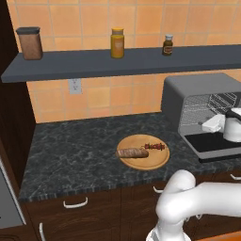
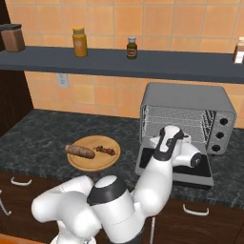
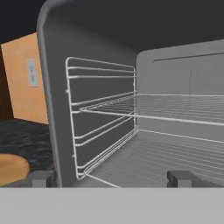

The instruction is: Pick up the kebab skewer and baguette bread, and place them inside the toaster oven. Close the toaster oven door and start by setting the timer.

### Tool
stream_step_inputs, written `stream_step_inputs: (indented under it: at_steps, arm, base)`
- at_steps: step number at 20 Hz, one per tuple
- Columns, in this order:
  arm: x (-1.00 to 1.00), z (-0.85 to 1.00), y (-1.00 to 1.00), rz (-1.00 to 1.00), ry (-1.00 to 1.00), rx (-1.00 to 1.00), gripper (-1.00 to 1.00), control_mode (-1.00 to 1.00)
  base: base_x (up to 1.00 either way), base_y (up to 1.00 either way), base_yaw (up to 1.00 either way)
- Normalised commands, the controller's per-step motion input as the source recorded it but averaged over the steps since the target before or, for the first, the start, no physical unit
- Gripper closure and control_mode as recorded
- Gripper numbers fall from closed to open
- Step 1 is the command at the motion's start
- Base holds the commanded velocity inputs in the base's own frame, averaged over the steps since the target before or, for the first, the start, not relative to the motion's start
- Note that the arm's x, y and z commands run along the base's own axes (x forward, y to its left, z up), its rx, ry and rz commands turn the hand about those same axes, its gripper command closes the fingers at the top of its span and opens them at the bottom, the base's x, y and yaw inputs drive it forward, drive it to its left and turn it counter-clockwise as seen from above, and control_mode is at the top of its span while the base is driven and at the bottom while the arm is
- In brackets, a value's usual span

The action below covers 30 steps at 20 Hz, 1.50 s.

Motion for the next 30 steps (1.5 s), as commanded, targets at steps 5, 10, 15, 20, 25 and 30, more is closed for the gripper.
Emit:
stream_step_inputs:
  at_steps: [5,10,15,20,25,30]
  arm:
    - [0.38,-0.17,-0.16,0.0,0.01,0.06,-1.0,-1.0]
    - [0.42,-0.19,-0.05,0.0,0.04,0.03,-1.0,-1.0]
    - [0.42,-0.26,-0.05,0.0,0.01,0.01,-1.0,-1.0]
    - [0.0,-0.64,-0.27,0.0,0.15,0.0,-1.0,-1.0]
    - [-0.47,-0.71,-0.3,0.0,0.18,0.0,-1.0,-1.0]
    - [-0.82,-0.66,-0.21,0.0,0.17,0.0,-1.0,-1.0]
  base:
    - [0.0,0.0,0.0]
    - [0.0,0.0,0.0]
    - [0.0,0.0,0.0]
    - [0.0,0.0,0.0]
    - [0.0,0.0,0.0]
    - [0.0,0.0,0.0]
